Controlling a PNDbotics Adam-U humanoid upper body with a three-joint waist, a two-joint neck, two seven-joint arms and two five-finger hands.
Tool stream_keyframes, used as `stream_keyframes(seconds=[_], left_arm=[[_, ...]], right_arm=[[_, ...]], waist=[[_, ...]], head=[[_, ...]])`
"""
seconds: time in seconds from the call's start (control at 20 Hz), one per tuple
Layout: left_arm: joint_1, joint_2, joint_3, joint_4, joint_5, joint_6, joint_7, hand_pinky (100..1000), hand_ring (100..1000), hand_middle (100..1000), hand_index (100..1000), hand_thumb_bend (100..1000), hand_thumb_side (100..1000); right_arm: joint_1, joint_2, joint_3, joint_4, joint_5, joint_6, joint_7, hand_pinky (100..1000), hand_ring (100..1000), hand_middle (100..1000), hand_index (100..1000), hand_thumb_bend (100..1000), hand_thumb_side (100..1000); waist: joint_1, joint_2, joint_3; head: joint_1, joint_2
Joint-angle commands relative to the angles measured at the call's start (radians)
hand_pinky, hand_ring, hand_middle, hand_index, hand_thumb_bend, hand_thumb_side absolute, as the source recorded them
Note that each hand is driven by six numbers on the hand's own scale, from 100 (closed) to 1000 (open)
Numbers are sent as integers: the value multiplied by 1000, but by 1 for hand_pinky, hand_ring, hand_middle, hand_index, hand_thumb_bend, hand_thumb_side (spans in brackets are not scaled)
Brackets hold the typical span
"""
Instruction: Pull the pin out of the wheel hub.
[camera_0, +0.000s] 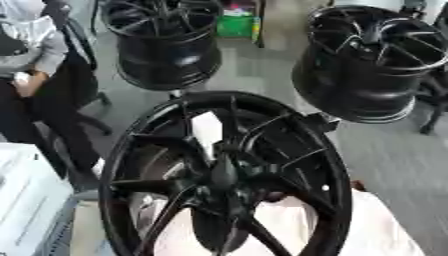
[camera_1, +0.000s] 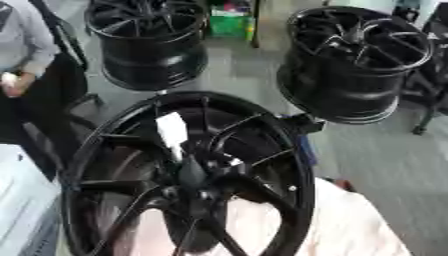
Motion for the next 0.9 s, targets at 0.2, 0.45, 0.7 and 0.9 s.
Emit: stream_keyframes(seconds=[0.2,0.45,0.7,0.9], left_arm=[[-21,23,11,-9,1,-2,-12,794,764,640,855,273,359],[-58,27,-13,-18,1,-30,-73,803,772,657,876,300,336],[-144,26,-79,-20,30,-128,-233,835,813,731,901,313,338],[-240,11,-150,1,36,-198,-408,853,837,764,905,377,374]], right_arm=[[-8,-38,-7,-21,5,2,1,772,675,599,749,100,731],[-9,-41,-5,-21,5,2,3,772,675,599,749,100,731],[-10,-43,-1,-20,4,3,7,772,675,599,749,100,732],[-13,-44,3,-19,2,3,11,772,675,598,749,100,734]], waist=[[3,-8,0],[4,-11,0],[4,-13,-5],[6,-13,-8]], head=[[4,-3],[5,-3],[7,-4],[11,-3]])
